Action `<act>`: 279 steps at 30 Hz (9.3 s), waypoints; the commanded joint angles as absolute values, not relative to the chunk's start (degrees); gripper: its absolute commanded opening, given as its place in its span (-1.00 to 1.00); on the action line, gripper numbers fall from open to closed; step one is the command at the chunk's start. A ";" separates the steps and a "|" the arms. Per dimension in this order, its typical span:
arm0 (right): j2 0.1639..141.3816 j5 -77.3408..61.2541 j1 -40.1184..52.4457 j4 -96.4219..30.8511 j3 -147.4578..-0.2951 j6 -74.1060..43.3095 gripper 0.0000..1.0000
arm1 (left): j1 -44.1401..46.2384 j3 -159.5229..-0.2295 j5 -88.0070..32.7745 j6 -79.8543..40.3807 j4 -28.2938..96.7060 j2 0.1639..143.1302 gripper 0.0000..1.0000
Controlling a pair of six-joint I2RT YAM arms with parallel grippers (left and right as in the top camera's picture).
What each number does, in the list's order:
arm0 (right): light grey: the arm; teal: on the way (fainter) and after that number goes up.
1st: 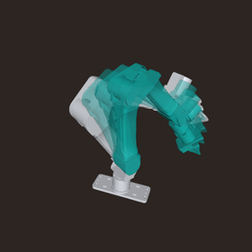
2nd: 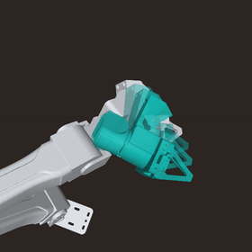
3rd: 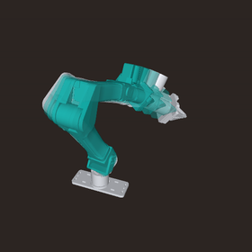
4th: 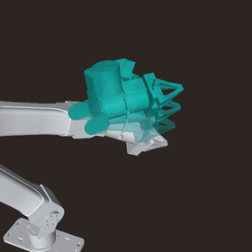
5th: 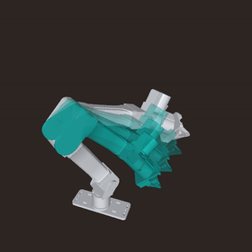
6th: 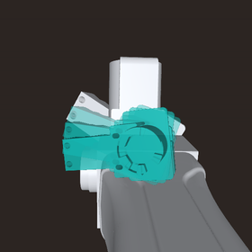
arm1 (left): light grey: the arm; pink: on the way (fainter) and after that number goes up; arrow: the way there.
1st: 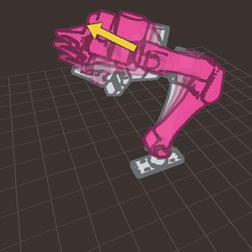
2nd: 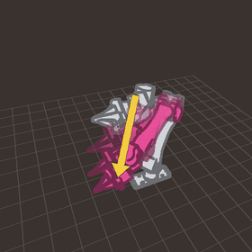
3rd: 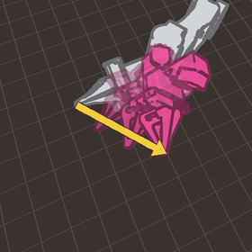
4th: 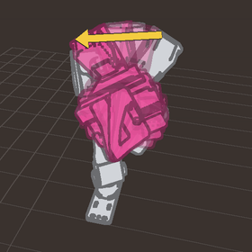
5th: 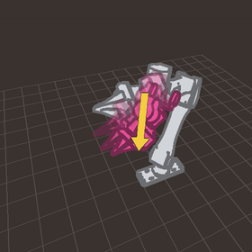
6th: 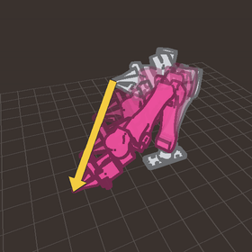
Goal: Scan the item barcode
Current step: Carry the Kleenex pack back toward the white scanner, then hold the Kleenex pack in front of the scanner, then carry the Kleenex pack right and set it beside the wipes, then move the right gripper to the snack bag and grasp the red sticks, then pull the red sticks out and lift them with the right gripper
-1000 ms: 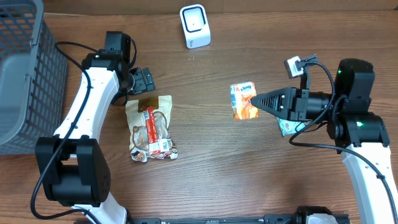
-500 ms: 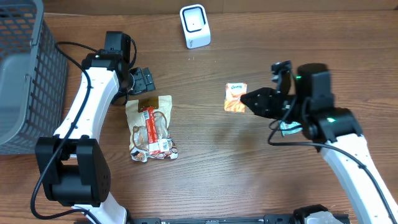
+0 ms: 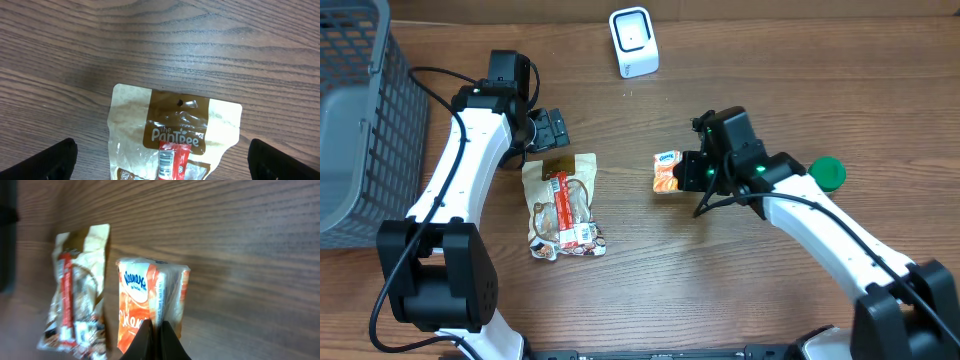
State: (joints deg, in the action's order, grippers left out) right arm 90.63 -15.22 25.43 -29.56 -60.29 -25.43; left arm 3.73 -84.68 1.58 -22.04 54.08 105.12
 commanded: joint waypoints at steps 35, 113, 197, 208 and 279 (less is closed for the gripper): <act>95.18 -7.27 26.13 -28.58 -64.60 -25.54 -0.93 | 3.81 -85.32 1.93 -20.95 53.95 104.47 0.99; 110.00 28.93 31.48 -34.13 -115.35 4.51 -0.93 | 3.81 -85.32 1.93 -20.95 53.95 104.47 1.00; 112.27 -2.13 58.39 -26.52 -77.08 -25.74 -0.16 | 3.81 -85.32 1.93 -20.97 53.95 104.47 0.99; 115.28 -2.20 58.50 -25.08 -77.08 -25.76 -0.25 | 3.81 -85.32 1.91 -20.97 53.98 104.47 1.00; 78.06 -21.80 45.95 -67.66 -77.25 -6.92 -0.93 | 3.81 -85.32 1.93 -20.97 53.98 104.47 0.99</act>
State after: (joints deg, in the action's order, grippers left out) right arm 78.39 -24.47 46.76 -67.33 -77.23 -7.88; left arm 3.73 -84.68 1.58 -22.04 54.06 105.12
